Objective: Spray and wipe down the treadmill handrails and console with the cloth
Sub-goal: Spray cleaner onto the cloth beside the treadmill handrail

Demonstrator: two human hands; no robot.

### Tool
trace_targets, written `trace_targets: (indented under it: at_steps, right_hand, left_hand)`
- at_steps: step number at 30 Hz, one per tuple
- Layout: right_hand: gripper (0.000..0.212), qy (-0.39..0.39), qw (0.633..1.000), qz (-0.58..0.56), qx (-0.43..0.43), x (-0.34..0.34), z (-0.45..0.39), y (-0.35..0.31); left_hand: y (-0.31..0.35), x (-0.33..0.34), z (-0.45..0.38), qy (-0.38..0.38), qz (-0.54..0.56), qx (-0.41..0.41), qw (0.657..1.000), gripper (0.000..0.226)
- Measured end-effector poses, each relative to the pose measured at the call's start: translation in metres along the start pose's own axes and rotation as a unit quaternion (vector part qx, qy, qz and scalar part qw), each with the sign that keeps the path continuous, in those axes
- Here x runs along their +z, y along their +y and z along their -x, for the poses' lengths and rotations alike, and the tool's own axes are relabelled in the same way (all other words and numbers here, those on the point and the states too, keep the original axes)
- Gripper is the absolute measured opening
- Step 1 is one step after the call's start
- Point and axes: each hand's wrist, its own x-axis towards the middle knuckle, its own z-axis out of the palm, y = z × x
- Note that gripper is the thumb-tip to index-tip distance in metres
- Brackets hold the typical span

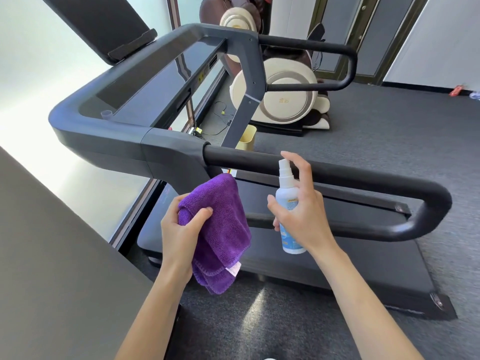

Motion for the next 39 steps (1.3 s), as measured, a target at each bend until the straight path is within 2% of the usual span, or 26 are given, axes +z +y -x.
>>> trace_targets:
  at_steps: [4, 8, 10, 14, 15, 17, 19, 22, 27, 30, 33, 36, 39]
  right_hand:
    - [0.072, -0.003, 1.0, -0.022, 0.013, -0.004, -0.001, -0.003]
    - [0.083, -0.019, 0.996, -0.068, 0.044, -0.006, -0.002, -0.003]
    - [0.077, -0.036, 0.991, -0.112, 0.057, -0.006, -0.002, -0.001]
    - [0.064, -0.059, 0.987, -0.147, 0.033, -0.002, -0.002, 0.002]
    - [0.063, -0.061, 0.987, -0.149, 0.025, 0.0, -0.003, 0.001]
    - [0.063, -0.064, 0.985, -0.158, 0.012, 0.002, -0.005, -0.001]
    - [0.063, -0.06, 0.983, -0.173, 0.01, 0.003, -0.009, -0.003]
    - [0.064, -0.063, 0.976, -0.206, 0.017, 0.002, -0.013, -0.003]
    - [0.064, -0.087, 0.972, -0.219, 0.009, 0.0, -0.019, -0.003]
    - [0.065, -0.069, 0.977, -0.203, 0.01, 0.001, -0.018, -0.006]
    - [0.067, -0.024, 0.994, -0.107, -0.02, 0.003, -0.017, -0.011]
    - [0.072, -0.005, 0.997, -0.029, -0.077, 0.006, -0.016, -0.012]
    - [0.084, 0.03, 0.996, -0.019, -0.084, 0.013, -0.014, -0.014]
  left_hand:
    - [-0.001, 0.004, 0.004, -0.007, -0.017, 0.015, 1.0, 0.035]
    - [-0.004, 0.006, 0.006, -0.01, -0.005, -0.015, 1.0, 0.034]
    - [-0.004, 0.007, 0.009, -0.022, -0.033, -0.019, 0.999, 0.036]
    - [-0.006, 0.02, 0.021, -0.09, -0.107, 0.02, 0.99, 0.066]
    - [-0.005, 0.024, 0.023, -0.112, -0.121, 0.037, 0.986, 0.064]
    - [-0.001, 0.031, 0.026, -0.159, -0.149, 0.073, 0.973, 0.042]
    - [0.002, 0.037, 0.027, -0.203, -0.15, 0.065, 0.965, 0.028]
    - [0.006, 0.042, 0.025, -0.23, -0.129, 0.008, 0.965, 0.038]
    - [0.012, 0.046, 0.02, -0.273, -0.114, -0.025, 0.955, 0.029]
    - [0.013, 0.05, 0.018, -0.256, -0.118, 0.01, 0.959, 0.023]
    - [0.01, 0.052, 0.015, -0.194, -0.168, 0.069, 0.964, 0.018]
    - [0.008, 0.053, 0.014, -0.11, -0.254, 0.173, 0.945, 0.026]
    - [0.008, 0.055, 0.014, -0.058, -0.279, 0.215, 0.934, 0.033]
